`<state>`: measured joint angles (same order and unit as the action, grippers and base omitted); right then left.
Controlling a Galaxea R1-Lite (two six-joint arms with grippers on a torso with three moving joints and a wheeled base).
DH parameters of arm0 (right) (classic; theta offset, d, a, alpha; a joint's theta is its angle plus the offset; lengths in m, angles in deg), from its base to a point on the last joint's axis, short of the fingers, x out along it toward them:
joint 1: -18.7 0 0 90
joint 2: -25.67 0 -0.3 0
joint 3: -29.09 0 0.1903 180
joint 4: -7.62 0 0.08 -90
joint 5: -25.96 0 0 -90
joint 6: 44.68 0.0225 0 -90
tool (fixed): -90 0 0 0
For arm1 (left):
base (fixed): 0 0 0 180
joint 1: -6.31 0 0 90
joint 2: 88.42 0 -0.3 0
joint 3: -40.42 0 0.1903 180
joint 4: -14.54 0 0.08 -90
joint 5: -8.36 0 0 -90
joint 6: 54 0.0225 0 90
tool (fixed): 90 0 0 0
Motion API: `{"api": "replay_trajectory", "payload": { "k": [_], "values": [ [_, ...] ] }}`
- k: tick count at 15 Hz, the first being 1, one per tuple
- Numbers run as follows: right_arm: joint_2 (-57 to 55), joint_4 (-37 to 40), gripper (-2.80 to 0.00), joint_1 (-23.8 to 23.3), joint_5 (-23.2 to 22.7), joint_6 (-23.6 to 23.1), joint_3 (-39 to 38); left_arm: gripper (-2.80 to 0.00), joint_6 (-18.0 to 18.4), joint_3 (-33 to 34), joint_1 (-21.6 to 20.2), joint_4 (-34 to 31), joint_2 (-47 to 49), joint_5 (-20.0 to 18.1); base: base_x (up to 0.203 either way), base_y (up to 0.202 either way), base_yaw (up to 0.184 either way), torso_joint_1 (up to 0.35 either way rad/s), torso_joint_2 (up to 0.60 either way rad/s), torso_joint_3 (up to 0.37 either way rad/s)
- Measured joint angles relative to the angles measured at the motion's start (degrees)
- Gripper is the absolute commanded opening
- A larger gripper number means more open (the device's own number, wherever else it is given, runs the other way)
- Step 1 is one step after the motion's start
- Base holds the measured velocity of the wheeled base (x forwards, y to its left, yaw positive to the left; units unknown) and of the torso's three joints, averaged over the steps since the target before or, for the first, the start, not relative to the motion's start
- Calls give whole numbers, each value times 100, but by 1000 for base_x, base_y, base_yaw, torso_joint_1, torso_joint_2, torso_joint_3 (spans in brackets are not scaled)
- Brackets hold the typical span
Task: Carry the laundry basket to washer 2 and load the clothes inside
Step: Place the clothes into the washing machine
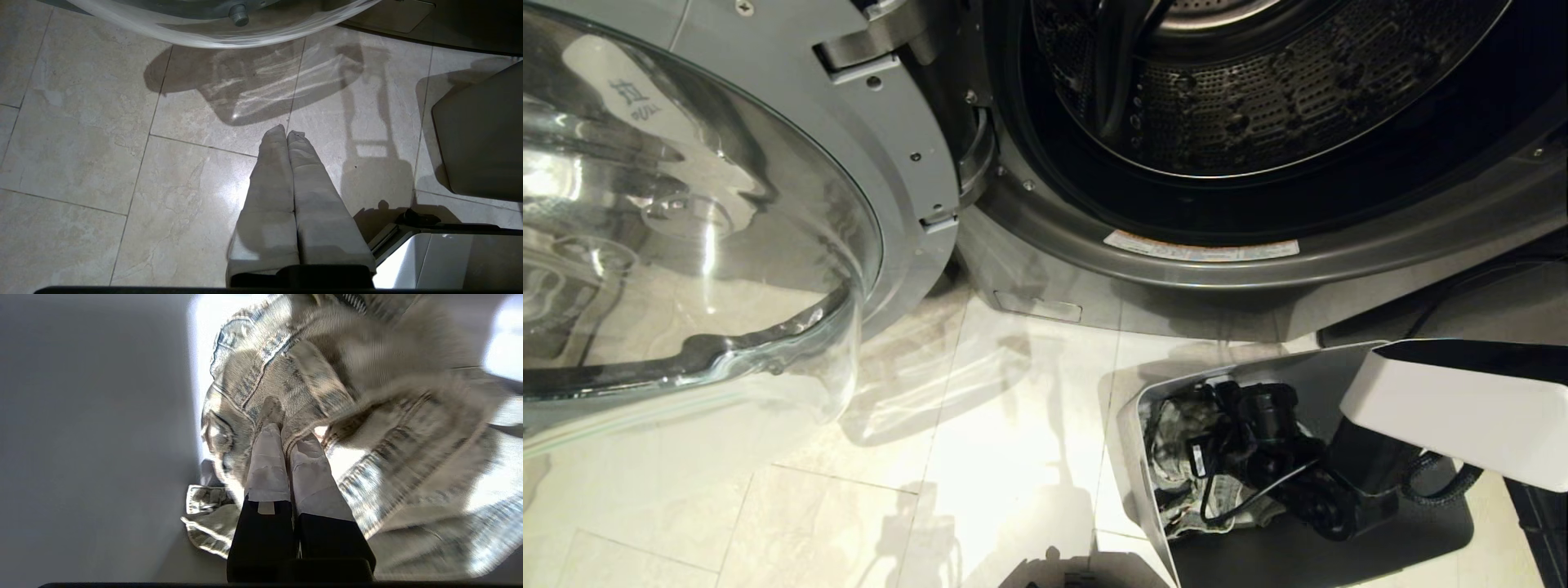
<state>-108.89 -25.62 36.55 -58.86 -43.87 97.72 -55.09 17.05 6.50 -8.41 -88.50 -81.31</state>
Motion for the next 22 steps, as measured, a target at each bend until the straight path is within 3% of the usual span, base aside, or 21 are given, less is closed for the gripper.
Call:
{"api": "replay_trajectory", "payload": {
  "k": [9, 15, 22],
  "values": [
    [1108, 493, -280, 39, -4, 267, -557, -280, -2, 0, 0, 0, 0, 0, 0, 0, 0, 0, 0, 0],
    [2348, 1787, -280, 160, -47, 992, -546, -280, -9, 0, 2, 0, 0, 0, 0, 0, 0, 0, 0, 0],
    [3813, 3018, -280, 333, 36, 1211, -397, -280, -9, 0, 0, 0, 0, -2, 0, 0, 0, 0, 0, 0]
  ]
}}
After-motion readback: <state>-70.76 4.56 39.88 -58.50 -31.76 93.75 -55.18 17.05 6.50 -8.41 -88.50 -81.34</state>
